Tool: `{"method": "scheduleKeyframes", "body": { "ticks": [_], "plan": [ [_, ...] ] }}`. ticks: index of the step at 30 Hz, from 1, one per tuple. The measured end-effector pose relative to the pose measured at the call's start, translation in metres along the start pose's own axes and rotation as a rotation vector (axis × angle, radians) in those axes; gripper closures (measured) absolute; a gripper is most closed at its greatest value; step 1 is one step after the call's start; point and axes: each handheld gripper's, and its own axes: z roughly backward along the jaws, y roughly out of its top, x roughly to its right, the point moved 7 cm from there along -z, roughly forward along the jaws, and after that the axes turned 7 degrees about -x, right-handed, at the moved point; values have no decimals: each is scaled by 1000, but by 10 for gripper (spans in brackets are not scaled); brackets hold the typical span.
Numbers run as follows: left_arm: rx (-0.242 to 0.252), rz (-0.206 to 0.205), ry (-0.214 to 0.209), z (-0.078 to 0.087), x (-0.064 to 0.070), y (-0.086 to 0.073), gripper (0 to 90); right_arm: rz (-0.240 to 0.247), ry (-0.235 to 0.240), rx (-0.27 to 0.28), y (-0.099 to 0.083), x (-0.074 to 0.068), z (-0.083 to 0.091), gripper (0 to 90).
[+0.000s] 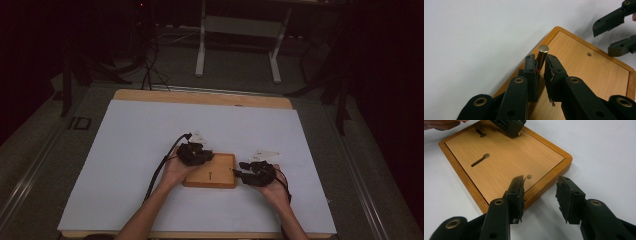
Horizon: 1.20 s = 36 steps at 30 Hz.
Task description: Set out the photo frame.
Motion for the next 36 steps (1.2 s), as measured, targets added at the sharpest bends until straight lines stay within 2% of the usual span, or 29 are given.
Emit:
{"method": "scheduleKeyframes", "body": {
  "ticks": [3, 7, 14, 21, 27, 33, 36],
  "plan": [
    [4, 12, -23, 0, -1, 2, 826, 5, 3, 3, 0, -1, 0, 572],
    [-5, 7, -29, 0, -2, 2, 833, 7, 5, 2, 0, -2, 0, 572],
    [8, 23, -46, -2, -3, 2, 822, 10, 9, 2, 0, -2, -1, 572],
    [26, 66, -105, -4, -6, 2, 828, 17, 18, 13, 1, -3, 2, 571],
    [16, 60, -123, -4, -8, 2, 830, 23, 20, 13, -2, -5, 4, 572],
    [13, 100, -169, -5, -12, 4, 837, 53, 37, 30, -6, -9, 9, 586],
    [9, 102, -171, -5, -12, 4, 838, 60, 44, 35, -8, -10, 10, 586]
  ]
}}
